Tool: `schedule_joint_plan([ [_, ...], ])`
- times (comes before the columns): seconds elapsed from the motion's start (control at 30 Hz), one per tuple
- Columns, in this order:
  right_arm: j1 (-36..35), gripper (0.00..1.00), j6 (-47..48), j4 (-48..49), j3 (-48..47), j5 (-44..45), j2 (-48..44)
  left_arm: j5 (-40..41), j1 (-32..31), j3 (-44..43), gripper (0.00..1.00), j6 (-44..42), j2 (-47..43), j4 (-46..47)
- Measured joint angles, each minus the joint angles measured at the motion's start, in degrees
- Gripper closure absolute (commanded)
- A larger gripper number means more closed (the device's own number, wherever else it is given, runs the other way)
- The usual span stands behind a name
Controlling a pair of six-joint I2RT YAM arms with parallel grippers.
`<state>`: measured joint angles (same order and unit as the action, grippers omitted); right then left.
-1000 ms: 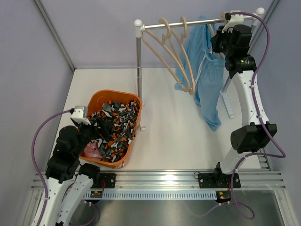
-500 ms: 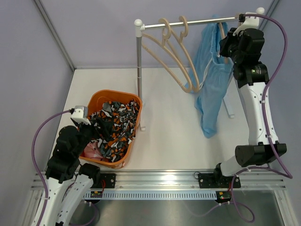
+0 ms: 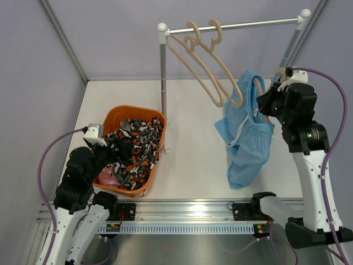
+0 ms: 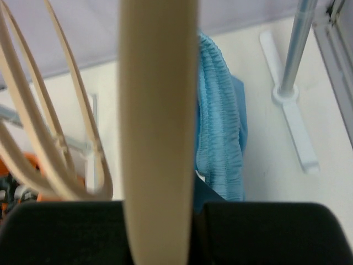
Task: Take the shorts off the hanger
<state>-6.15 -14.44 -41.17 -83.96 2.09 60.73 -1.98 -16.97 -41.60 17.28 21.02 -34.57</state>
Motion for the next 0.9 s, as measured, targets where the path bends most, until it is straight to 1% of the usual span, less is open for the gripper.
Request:
schedule_joint_plan([
  [0.1, -1.6, 1.00, -0.9, -5.7, 3.7, -1.5, -6.5, -0.8, 0.0, 0.0, 0.01, -0.2, 0.9, 0.1],
  [0.23, -5.4, 1.00, -2.2, -11.4, 8.1, -3.5, -14.0, -2.5, 0.0, 0.0, 0.01, -0.6, 2.6, 0.4],
  [0.37, -10.6, 1.00, -4.7, -14.2, 13.3, -6.3, -20.0, -5.5, 0.0, 0.0, 0.01, -0.8, 3.3, 1.1],
  [0.47, -15.1, 1.00, -6.3, -14.3, 16.9, -6.8, -21.4, -8.8, 0.0, 0.0, 0.01, -0.5, 5.1, 2.3],
  [0.57, -19.8, 1.00, -7.8, -13.5, 20.3, -7.1, -20.5, -10.8, -0.8, 0.0, 0.01, 0.3, 8.2, 3.5],
  [0.7, -31.1, 1.00, -10.5, -11.3, 21.7, -3.6, -16.6, -10.0, -6.1, -0.3, 0.01, 1.4, 11.0, 3.7],
  [0.8, -42.8, 1.00, -12.6, -10.0, 20.2, 4.0, -11.2, -8.1, -11.2, -1.9, 0.01, 2.9, 12.6, 3.8],
  [0.83, -46.5, 1.00, -13.2, -10.0, 18.9, 6.2, -9.2, -7.0, -12.9, -2.4, 0.01, 3.4, 12.9, 3.9],
  [0.9, -55.1, 1.00, -14.6, -10.4, 14.8, 13.6, -3.3, -3.7, -18.1, -3.4, 0.01, 5.2, 13.7, 4.7],
])
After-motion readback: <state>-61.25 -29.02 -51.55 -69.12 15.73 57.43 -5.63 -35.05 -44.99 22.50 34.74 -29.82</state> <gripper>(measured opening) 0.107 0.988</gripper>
